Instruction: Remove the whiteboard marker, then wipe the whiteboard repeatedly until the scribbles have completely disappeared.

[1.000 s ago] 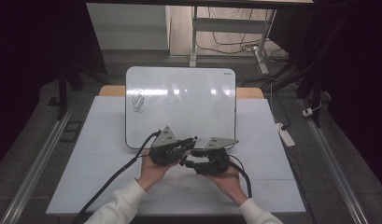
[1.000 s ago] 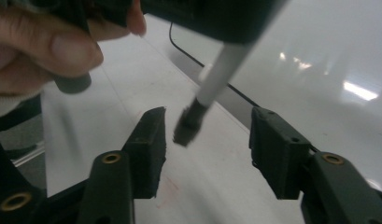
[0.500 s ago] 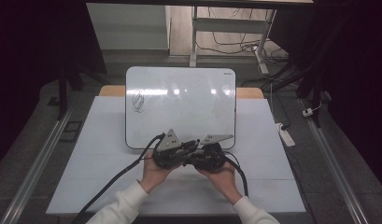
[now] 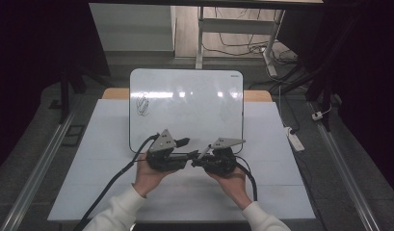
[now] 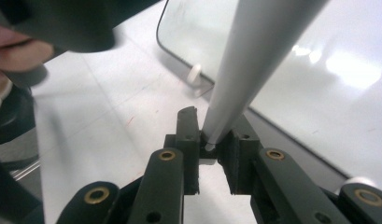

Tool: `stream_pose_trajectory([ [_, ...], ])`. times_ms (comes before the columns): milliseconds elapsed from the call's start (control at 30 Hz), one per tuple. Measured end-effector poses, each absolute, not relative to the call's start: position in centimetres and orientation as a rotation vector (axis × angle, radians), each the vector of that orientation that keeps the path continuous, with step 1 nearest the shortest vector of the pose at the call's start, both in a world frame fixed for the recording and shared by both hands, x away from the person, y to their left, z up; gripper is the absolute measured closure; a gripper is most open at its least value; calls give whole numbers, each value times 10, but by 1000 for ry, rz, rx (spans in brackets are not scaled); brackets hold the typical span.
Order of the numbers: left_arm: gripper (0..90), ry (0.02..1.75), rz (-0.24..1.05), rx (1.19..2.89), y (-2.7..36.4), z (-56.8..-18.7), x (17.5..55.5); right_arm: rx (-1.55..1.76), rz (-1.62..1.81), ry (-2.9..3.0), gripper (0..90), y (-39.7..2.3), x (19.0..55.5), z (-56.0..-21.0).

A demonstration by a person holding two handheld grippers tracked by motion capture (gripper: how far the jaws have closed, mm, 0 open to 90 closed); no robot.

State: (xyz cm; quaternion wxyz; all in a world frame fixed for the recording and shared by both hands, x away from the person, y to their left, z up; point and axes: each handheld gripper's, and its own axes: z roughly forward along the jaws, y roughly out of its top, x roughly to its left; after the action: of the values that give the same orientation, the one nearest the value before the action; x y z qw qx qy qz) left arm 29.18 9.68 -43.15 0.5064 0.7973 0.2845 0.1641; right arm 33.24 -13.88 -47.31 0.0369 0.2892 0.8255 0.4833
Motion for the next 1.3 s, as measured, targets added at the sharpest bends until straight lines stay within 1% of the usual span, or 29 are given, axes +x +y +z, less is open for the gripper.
stream_pose_trajectory([
  [100, 404, 736, 399, 1909, 118, -435, 283, 852, 1512, 2496, 776, -144, 333, -469],
  [133, 371, 754, 391, 1915, 125, -437, 280, 832, 1530, 2470, 776, -147, 333, -466],
  [167, 361, 774, 386, 1924, 132, -440, 278, 817, 1541, 2458, 776, -149, 333, -464],
  [400, 319, 906, 376, 1956, 177, -470, 257, 755, 1604, 2377, 777, -157, 333, -453],
  [500, 296, 953, 360, 1963, 192, -480, 249, 729, 1647, 2340, 776, -159, 337, -446],
  [667, 263, 998, 380, 1965, 205, -487, 243, 720, 1694, 2302, 776, -156, 345, -437],
  [900, 256, 1028, 378, 1962, 218, -495, 243, 669, 1740, 2259, 776, -129, 369, -420],
  [1067, 254, 1042, 371, 1971, 223, -502, 245, 656, 1751, 2265, 776, -98, 390, -412],
  [1100, 254, 1043, 371, 1974, 223, -502, 245, 641, 1746, 2269, 776, -85, 398, -407],
  [1133, 254, 1044, 373, 1974, 224, -503, 245, 641, 1746, 2269, 776, -85, 398, -407],
  [1300, 254, 1062, 377, 1974, 227, -506, 245, 620, 1731, 2281, 776, -52, 421, -395],
])
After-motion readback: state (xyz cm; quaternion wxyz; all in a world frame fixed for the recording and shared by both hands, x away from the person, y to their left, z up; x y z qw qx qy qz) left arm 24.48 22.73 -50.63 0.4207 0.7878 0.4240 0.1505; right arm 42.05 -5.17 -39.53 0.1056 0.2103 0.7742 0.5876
